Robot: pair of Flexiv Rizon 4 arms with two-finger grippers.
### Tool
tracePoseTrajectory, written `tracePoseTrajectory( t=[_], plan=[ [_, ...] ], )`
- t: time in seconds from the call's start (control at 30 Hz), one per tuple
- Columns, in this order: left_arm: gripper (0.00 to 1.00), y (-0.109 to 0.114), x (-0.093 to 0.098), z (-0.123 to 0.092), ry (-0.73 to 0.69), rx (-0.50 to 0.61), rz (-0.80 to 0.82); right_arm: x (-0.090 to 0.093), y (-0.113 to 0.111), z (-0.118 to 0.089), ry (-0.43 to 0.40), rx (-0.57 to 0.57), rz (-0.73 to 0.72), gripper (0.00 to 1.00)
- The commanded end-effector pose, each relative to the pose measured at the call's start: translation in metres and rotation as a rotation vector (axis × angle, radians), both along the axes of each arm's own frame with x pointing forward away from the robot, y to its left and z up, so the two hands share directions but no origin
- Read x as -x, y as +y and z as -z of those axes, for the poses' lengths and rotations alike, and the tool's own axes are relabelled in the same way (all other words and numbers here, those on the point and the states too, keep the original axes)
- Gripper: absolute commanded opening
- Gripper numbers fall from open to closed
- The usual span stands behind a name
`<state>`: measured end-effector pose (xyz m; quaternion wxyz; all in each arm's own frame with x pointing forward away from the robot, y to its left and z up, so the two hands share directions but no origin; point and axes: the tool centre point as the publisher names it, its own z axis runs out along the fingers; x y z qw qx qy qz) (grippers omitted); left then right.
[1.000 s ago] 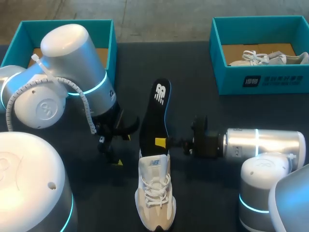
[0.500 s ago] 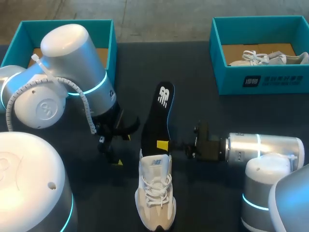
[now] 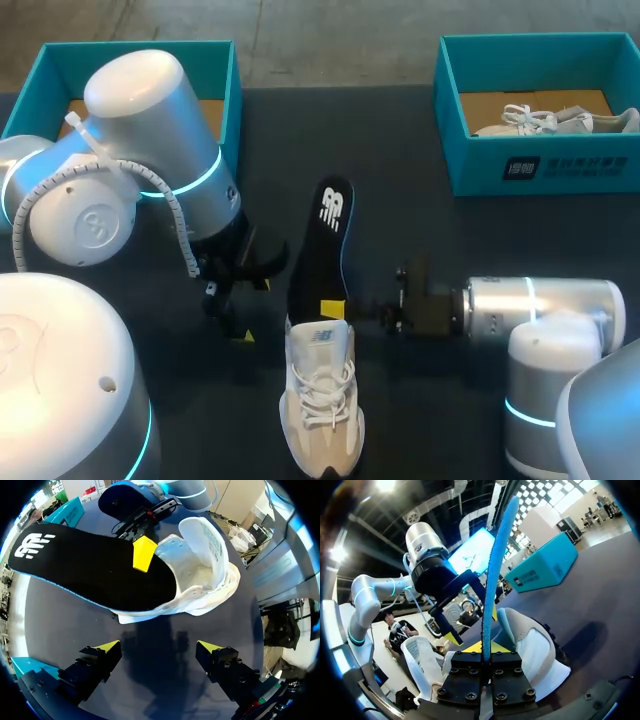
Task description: Take the shoe out of the shoebox, open the shoe tongue, remove and reinsert the insole, then place the shoe into the shoebox
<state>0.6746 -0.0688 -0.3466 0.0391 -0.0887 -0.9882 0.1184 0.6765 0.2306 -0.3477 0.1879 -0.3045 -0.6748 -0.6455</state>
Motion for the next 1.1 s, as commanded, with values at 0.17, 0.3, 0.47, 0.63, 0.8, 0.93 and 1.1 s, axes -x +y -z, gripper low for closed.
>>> tracePoseTrajectory(
  t=[0.17, 0.3, 0.47, 0.63, 0.8, 0.93, 1.1],
  plan=[
    [1.0, 0.0, 0.0, 0.0, -0.001, -0.002, 0.0, 0.005, 0.003, 0.006, 0.02, 0.009, -0.022, 0.0],
    [1.0, 0.0, 0.0, 0.0, -0.001, -0.002, 0.0, 0.01, 0.003, 0.007, 0.023, 0.004, -0.026, 0.0],
    [1.0, 0.0, 0.0, 0.0, -0.001, -0.002, 0.0, 0.015, 0.004, 0.007, 0.028, 0.002, -0.039, 0.0],
    [1.0, 0.0, 0.0, 0.0, -0.001, -0.002, 0.0, 0.017, 0.006, 0.008, 0.051, 0.01, -0.065, 0.0],
    [1.0, 0.0, 0.0, 0.0, -0.001, -0.002, 0.0, 0.019, 0.007, 0.008, 0.065, 0.016, -0.086, 0.0],
    [1.0, 0.0, 0.0, 0.0, -0.001, -0.002, 0.0, 0.018, 0.009, 0.007, 0.071, 0.022, -0.09, 0.0],
    [1.0, 0.0, 0.0, 0.0, -0.001, -0.002, 0.0, 0.017, 0.01, 0.006, 0.066, 0.024, -0.09, 0.0]
  ],
)
